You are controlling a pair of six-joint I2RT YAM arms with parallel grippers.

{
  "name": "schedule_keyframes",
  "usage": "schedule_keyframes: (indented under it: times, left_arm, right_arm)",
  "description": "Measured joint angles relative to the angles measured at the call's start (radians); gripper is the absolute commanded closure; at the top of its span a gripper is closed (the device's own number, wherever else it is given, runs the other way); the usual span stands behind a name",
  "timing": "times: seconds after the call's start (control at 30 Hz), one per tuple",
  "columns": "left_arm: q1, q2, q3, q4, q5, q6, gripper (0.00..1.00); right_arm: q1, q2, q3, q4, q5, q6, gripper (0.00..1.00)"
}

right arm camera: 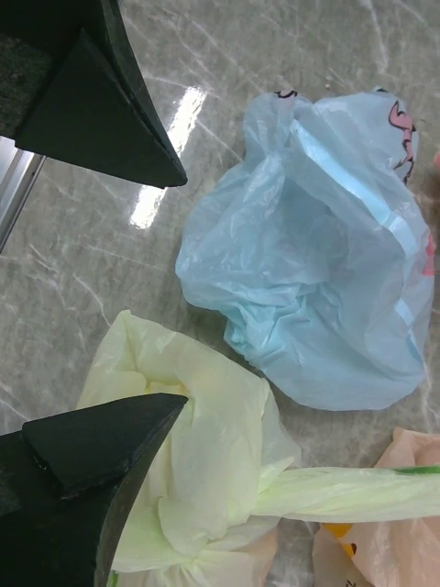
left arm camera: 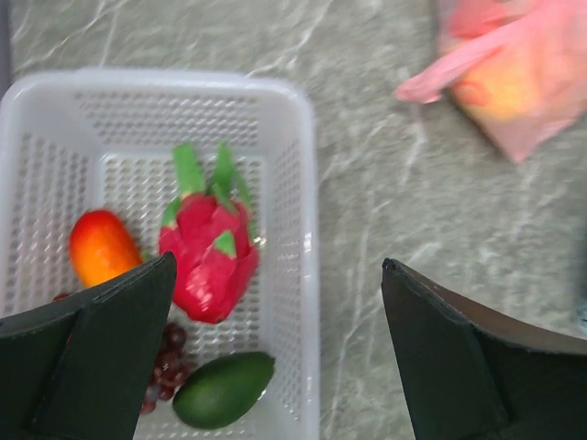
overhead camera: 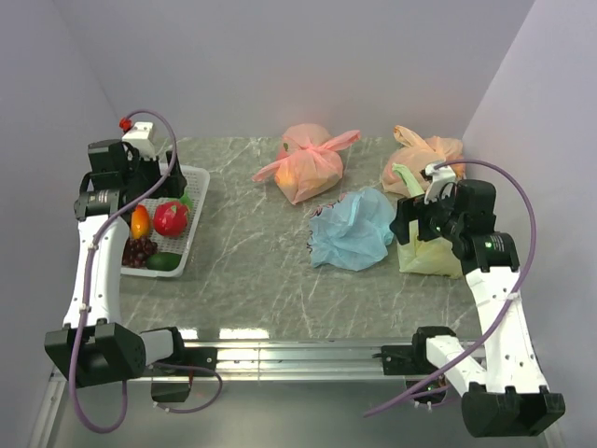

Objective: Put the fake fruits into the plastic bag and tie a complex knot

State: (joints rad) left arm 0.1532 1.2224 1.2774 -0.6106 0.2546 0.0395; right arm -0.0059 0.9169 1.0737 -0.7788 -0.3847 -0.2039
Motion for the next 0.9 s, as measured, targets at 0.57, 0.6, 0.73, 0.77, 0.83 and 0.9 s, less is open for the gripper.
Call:
schedule_keyframes:
  times: [0.57,0.6,0.73,0.77,0.83,0.9]
  left_arm:
    - [-0.063,-0.275,-0.211,0.125,0.407,0.030,0.01]
    - [-0.078,-0.276,-0.221,0.127,0.413,0.040,0.01]
    - [-0.259,-0.270,-0.264,0.142,0.383,0.105,0.01]
    - [-0.326,-0.264,-0.269,0.156,0.354,0.117,0.00]
    - [-0.461,-0.236,-0.268,0.205,0.300,0.139,0.01]
    - [-0.621,-0.154,-0.243,0.262,0.213,0.167,0.01]
  right_arm:
    - [0.183,0.121,-0.064,0.192,-0.062,0.430,0.00]
    - [0.192,0.155,-0.065,0.212,-0.073,0.451,0.00]
    - [0.206,0.268,-0.063,0.260,-0.106,0.496,0.00]
    - [0.206,0.287,-0.060,0.257,-0.107,0.498,0.00]
    - [0.198,0.298,-0.050,0.247,-0.111,0.499,0.00]
    - [0.176,0.288,-0.024,0.233,-0.121,0.496,0.00]
